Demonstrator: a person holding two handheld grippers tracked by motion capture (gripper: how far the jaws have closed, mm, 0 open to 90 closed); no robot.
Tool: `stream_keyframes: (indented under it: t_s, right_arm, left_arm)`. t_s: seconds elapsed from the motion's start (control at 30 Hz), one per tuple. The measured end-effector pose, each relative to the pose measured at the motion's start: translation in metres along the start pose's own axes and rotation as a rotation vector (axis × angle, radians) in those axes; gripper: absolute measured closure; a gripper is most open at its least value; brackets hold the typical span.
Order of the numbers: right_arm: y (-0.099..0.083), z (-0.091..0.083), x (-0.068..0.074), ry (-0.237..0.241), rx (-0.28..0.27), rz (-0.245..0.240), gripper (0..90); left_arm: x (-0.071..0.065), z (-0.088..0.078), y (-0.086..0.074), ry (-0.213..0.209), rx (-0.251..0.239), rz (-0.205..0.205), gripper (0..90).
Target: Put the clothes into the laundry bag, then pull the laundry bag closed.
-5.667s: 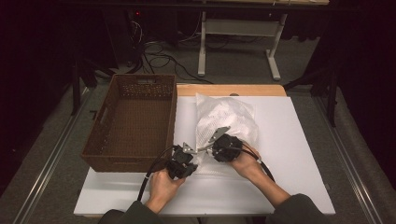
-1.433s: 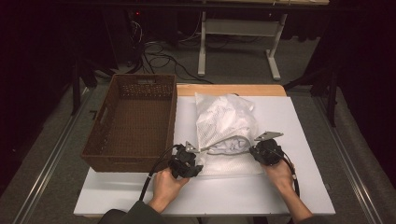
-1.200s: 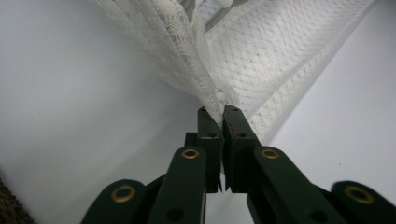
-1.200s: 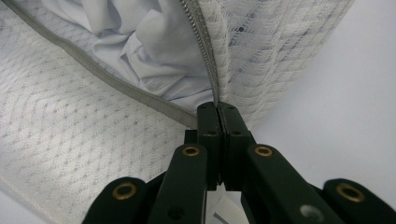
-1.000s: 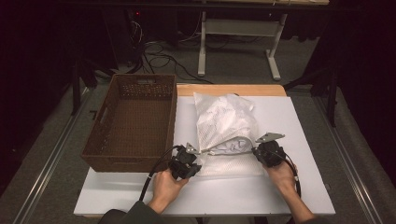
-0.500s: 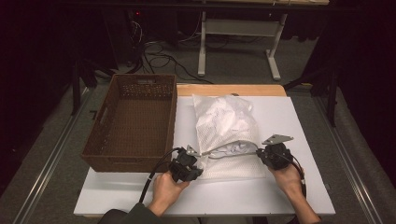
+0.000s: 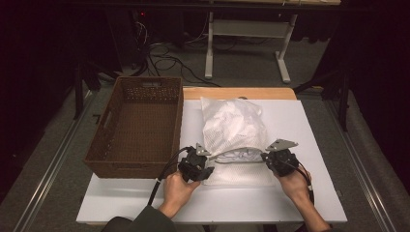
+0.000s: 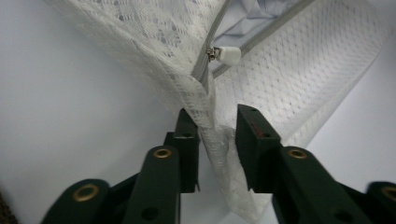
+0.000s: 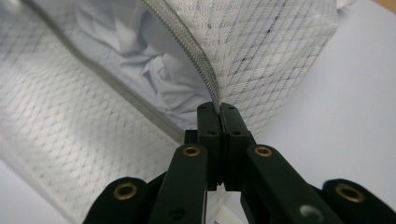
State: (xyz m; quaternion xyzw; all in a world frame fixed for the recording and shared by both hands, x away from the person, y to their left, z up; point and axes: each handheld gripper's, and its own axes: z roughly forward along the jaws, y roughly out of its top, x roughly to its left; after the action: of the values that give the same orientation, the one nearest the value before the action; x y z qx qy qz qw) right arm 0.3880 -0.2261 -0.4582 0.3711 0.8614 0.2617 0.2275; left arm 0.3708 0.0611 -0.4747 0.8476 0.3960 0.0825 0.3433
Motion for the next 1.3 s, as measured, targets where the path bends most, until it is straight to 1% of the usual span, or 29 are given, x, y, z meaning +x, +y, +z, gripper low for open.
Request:
stream_keyframes:
  t_s: [0.03, 0.13, 0.2, 0.23, 0.27, 0.3, 0.33, 0.43, 0.47, 0.53, 0.63, 0.7, 0.73, 0.77, 0.83, 0.9, 0.93, 0.97, 1.0, 1.07, 1.17, 1.23, 1.3]
  right_arm:
    - [-0.001, 0.000, 0.001, 0.007, 0.009, -0.008, 90.0]
    - [-0.004, 0.004, 0.004, 0.027, 0.047, -0.027, 90.0]
    - [-0.006, 0.010, 0.008, 0.033, 0.077, -0.043, 90.0]
    - [-0.006, 0.013, 0.009, 0.034, 0.092, -0.047, 89.9]
    - [-0.006, 0.016, 0.010, 0.038, 0.105, -0.054, 89.9]
    - [-0.007, 0.019, 0.010, 0.041, 0.110, -0.051, 89.8]
    - [-0.008, 0.021, 0.010, 0.045, 0.119, -0.045, 89.8]
    - [-0.009, 0.026, 0.009, 0.058, 0.139, -0.047, 89.9]
    - [-0.009, 0.028, 0.007, 0.062, 0.141, -0.046, 89.9]
    - [-0.009, 0.029, 0.006, 0.076, 0.144, -0.028, 89.4]
    - [-0.010, 0.027, 0.006, 0.074, 0.127, -0.020, 85.8]
    - [-0.009, 0.022, 0.009, 0.077, 0.085, -0.036, 80.2]
    - [-0.007, 0.019, 0.010, 0.085, 0.063, -0.031, 76.5]
    - [-0.006, 0.016, 0.011, 0.088, 0.036, -0.029, 74.8]
    - [-0.001, 0.011, 0.014, 0.095, 0.000, -0.031, 71.9]
    - [0.003, 0.010, 0.016, 0.101, -0.016, -0.033, 71.2]
    - [0.005, 0.009, 0.017, 0.104, -0.024, -0.041, 71.9]
    - [0.007, 0.010, 0.018, 0.106, -0.025, -0.048, 73.8]
    - [0.009, 0.011, 0.019, 0.105, -0.025, -0.050, 78.0]
    - [0.010, 0.013, 0.020, 0.112, -0.022, -0.052, 88.0]
    - [0.011, 0.021, 0.019, 0.124, 0.005, -0.054, 89.6]
    - [0.011, 0.027, 0.019, 0.126, 0.025, -0.056, 89.9]
    - [0.012, 0.031, 0.020, 0.123, 0.042, -0.059, 89.9]
  left_arm:
    - [0.000, 0.000, 0.000, -0.001, 0.002, 0.004, 78.6]
    - [0.000, -0.002, -0.003, 0.004, 0.014, 0.018, 84.6]
    - [0.001, -0.003, -0.005, 0.007, 0.023, 0.020, 86.1]
    - [0.001, -0.003, -0.007, 0.006, 0.025, 0.013, 86.3]
    - [0.002, -0.004, -0.008, 0.008, 0.034, 0.019, 86.4]
    - [0.002, -0.003, -0.010, 0.009, 0.037, 0.011, 86.4]
    - [0.003, -0.004, -0.011, 0.013, 0.045, 0.014, 86.6]
    - [0.007, -0.002, -0.016, 0.016, 0.063, -0.003, 87.1]
    - [0.007, -0.001, -0.016, 0.017, 0.068, -0.004, 87.2]
    - [0.008, 0.000, -0.017, 0.024, 0.081, -0.005, 87.2]
    - [0.008, 0.000, -0.017, 0.022, 0.086, 0.001, 87.0]
    - [0.008, 0.001, -0.017, 0.020, 0.088, 0.000, 86.5]
    - [0.008, 0.001, -0.017, 0.019, 0.087, -0.001, 86.2]
    - [0.008, 0.002, -0.017, 0.017, 0.086, -0.003, 85.6]
    - [0.009, 0.003, -0.017, 0.014, 0.082, -0.008, 82.2]
    - [0.009, 0.003, -0.016, 0.014, 0.082, -0.012, 74.5]
    - [0.009, 0.003, -0.016, 0.014, 0.074, -0.019, 70.3]
    - [0.009, 0.002, -0.015, 0.017, 0.071, -0.020, 66.6]
    - [0.009, 0.002, -0.014, 0.021, 0.066, -0.023, 62.3]
    - [0.010, 0.001, -0.012, 0.025, 0.056, -0.033, 58.1]
    - [0.012, -0.002, -0.009, 0.034, 0.035, -0.044, 56.2]
    - [0.012, -0.003, -0.007, 0.049, 0.027, -0.037, 55.9]
    - [0.011, -0.004, -0.004, 0.050, 0.022, -0.035, 56.1]
